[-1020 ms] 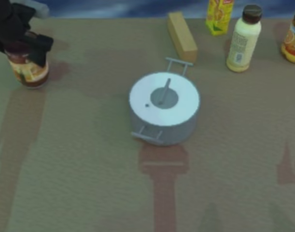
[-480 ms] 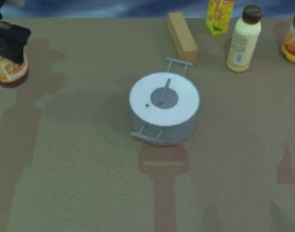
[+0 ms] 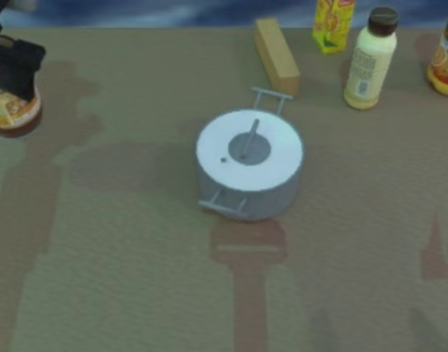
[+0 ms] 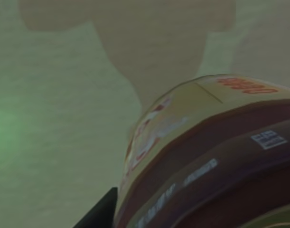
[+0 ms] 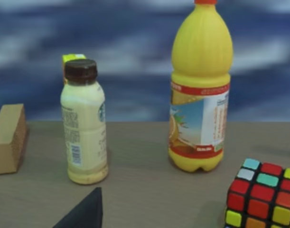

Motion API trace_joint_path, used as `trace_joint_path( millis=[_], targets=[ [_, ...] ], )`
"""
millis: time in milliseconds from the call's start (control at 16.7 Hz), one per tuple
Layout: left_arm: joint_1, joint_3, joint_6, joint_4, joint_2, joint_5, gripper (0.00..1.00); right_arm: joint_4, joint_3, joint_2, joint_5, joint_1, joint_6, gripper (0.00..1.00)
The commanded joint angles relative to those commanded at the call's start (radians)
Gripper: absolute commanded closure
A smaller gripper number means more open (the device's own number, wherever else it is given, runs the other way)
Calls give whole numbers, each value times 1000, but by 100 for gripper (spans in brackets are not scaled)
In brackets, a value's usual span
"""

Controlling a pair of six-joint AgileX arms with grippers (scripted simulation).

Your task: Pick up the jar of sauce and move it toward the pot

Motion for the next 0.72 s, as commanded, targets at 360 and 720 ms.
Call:
trace_joint_path(
  millis=[360, 720],
  targets=[
    [-125, -92, -275, 78, -11, -55, 100, 0, 0, 0, 0, 0, 0, 0],
    [-282, -220, -651, 183, -32, -128, 100, 0, 0, 0, 0, 0, 0, 0]
  ],
)
